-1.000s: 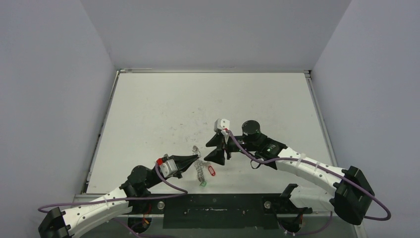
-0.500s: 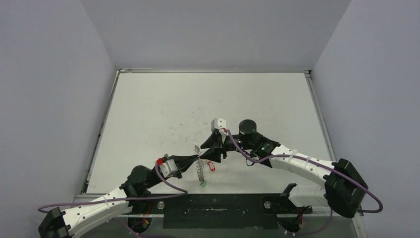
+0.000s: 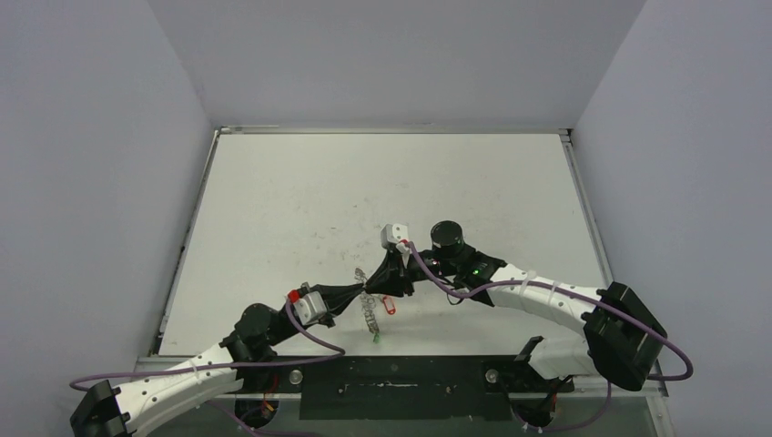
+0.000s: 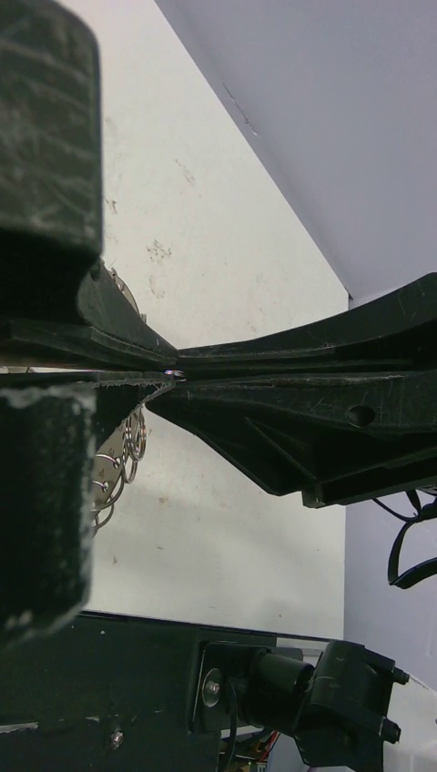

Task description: Put the keys on the keyring

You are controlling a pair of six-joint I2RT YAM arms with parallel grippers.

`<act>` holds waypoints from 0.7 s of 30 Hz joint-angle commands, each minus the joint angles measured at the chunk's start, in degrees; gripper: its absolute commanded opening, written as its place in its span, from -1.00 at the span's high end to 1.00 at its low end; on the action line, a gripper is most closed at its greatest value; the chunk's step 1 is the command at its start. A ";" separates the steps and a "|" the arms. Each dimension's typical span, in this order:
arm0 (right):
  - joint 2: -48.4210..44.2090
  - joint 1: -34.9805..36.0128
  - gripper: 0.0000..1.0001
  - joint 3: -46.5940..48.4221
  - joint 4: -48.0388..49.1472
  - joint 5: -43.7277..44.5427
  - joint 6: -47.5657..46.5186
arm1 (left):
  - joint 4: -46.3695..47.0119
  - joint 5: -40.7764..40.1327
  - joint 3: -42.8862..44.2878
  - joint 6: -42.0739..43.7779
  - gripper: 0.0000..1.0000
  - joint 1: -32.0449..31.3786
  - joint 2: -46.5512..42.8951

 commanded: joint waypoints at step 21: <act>-7.72 0.51 1.00 0.49 -4.22 2.27 -6.41 | 2.89 1.56 -2.40 -1.45 0.95 -0.25 -1.81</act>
